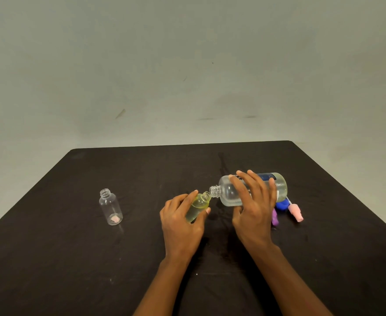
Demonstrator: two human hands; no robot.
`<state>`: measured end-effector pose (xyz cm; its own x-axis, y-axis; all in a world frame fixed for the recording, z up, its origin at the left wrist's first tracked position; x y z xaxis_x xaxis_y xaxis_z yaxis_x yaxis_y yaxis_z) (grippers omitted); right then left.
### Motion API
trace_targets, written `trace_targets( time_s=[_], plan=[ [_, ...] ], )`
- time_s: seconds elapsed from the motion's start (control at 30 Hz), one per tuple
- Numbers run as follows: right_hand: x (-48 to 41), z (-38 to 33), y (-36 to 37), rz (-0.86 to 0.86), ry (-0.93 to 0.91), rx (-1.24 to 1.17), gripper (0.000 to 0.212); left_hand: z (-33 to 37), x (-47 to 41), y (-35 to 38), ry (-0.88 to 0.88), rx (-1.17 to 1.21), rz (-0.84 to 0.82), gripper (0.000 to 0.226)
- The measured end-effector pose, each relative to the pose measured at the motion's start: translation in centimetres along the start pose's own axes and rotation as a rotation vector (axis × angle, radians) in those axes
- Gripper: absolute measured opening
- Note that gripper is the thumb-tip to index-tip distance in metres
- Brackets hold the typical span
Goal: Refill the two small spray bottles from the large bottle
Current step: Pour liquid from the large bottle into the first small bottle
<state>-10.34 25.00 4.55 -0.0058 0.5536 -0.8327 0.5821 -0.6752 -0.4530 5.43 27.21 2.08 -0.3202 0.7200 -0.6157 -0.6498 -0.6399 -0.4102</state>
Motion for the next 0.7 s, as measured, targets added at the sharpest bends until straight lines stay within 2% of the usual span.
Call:
trace_targets(
  time_s=[0.7],
  plan=[
    [-0.02, -0.06, -0.04, 0.015, -0.002, 0.012, 0.069, -0.19, 0.00, 0.12, -0.009, -0.005, 0.002, 0.046]
  ],
)
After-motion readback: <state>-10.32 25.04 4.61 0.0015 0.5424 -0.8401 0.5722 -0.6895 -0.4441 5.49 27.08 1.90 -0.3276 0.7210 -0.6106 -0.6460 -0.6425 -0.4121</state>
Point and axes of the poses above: each hand's wrist, its own x-axis away from the middle knuckle, its own y-axis out of the palm, z = x × y, the point moved 4 cm from there along -x, towards the middle knuckle, and after that the axes turned 3 degrees about -x, right-handed, at the moved point
